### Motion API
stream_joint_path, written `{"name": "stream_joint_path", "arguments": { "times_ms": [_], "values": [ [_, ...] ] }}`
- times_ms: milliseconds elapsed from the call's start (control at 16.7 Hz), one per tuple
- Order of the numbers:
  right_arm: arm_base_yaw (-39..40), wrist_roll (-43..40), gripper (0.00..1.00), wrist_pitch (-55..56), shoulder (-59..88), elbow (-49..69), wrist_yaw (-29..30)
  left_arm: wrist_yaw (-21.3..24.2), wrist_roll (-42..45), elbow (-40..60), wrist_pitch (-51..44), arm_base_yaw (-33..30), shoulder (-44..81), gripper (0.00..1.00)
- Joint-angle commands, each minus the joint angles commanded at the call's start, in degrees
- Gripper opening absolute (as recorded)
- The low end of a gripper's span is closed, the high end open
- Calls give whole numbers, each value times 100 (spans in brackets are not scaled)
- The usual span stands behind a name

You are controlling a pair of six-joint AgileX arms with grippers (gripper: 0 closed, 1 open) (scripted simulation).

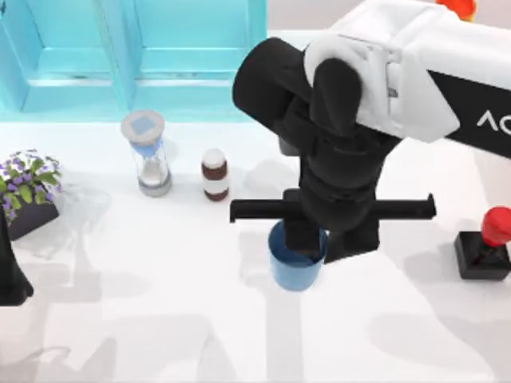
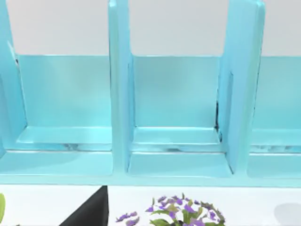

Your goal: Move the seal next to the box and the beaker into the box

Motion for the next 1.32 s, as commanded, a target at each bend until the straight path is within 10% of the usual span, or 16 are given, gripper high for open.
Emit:
{"name": "stream_joint_path", "arguments": {
  "times_ms": [780, 1320],
  "values": [
    [-5499, -5810, 0, 313, -1189, -1500, 634, 0, 0, 0, 0, 0, 0, 100],
    [-8557, -8670, 0, 432, -1684, -2276, -93, 0, 0, 0, 0, 0, 0, 100]
  ]
}}
